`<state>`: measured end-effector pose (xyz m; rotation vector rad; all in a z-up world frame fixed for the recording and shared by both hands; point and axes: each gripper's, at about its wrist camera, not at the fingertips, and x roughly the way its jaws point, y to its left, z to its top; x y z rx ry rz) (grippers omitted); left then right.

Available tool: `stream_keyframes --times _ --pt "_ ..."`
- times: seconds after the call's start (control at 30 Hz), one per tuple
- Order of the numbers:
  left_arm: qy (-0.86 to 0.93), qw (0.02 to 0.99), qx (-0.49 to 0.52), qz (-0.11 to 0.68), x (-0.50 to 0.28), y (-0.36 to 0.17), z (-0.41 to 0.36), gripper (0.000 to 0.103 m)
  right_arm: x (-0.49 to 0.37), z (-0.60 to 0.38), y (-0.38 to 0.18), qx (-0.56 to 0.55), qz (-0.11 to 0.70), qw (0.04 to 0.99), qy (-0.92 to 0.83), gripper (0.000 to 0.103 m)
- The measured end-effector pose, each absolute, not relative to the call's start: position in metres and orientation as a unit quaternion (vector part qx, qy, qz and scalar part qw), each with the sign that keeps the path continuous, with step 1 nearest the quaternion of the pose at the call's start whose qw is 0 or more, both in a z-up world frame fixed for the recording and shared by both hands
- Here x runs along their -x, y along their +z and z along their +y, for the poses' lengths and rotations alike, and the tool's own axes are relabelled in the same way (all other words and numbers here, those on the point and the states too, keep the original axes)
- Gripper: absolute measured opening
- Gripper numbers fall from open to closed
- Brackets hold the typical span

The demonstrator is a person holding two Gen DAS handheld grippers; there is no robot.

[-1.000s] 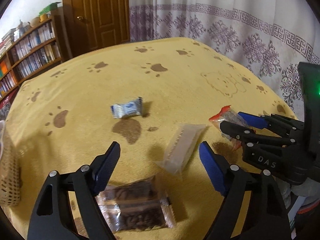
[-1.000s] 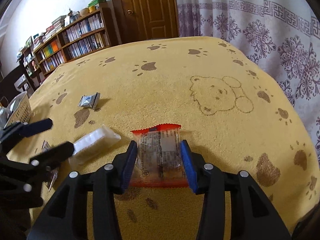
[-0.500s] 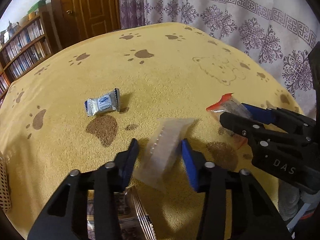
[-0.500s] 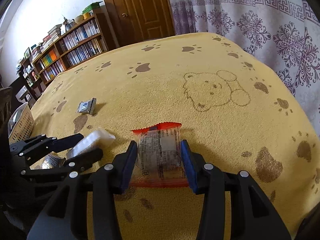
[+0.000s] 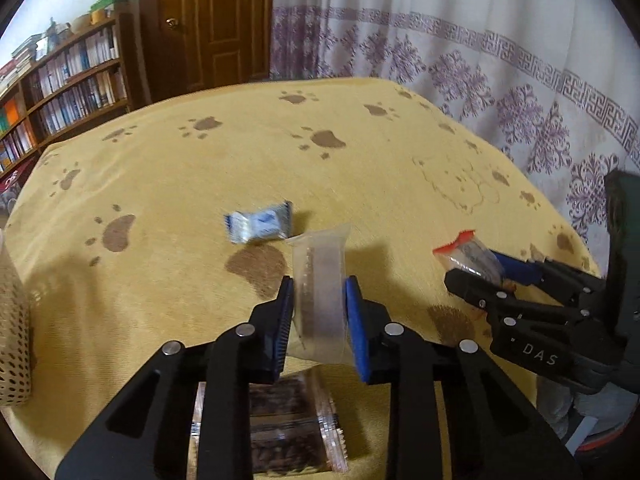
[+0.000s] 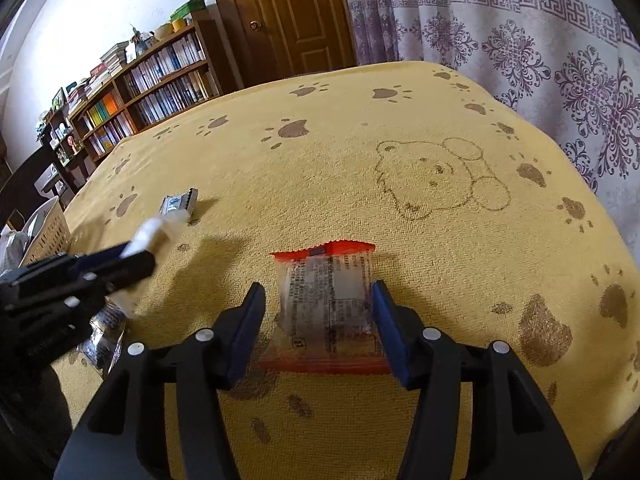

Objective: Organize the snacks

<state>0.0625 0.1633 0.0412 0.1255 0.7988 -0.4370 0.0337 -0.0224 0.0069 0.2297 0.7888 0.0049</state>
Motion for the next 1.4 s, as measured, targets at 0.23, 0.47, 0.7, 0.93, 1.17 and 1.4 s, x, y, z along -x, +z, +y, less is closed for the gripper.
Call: stream_keyframes --times 0.23,0.47,0.7,0.93,1.17,1.4 --pt "-0.194 0.908 -0.054 0.366 -0.058 0.059 0.179 0.027 -0.034 -0.019 0.005 -0.101 0.387 0.916 -0.011 0.048" --pt "-0.186 0.914 -0.047 0.359 -0.054 0.066 0.187 0.027 -0.031 -0.023 0.007 -0.109 0.38 0.918 -0.009 0.042" --pt "-0.164 0.922 -0.034 0.349 -0.052 0.075 0.206 0.027 -0.025 -0.027 0.012 -0.123 0.359 0.925 0.004 0.041" --pt "-0.13 0.934 -0.02 0.333 -0.049 0.088 0.233 0.027 -0.022 -0.028 0.014 -0.135 0.349 0.927 0.014 0.041" --pt "-0.086 0.947 -0.002 0.31 -0.047 0.105 0.272 0.027 -0.021 -0.028 0.015 -0.135 0.346 0.928 0.015 0.041" --pt "-0.025 0.955 0.029 0.295 -0.048 0.117 0.33 0.027 -0.021 -0.028 0.016 -0.139 0.347 0.927 0.017 0.041"
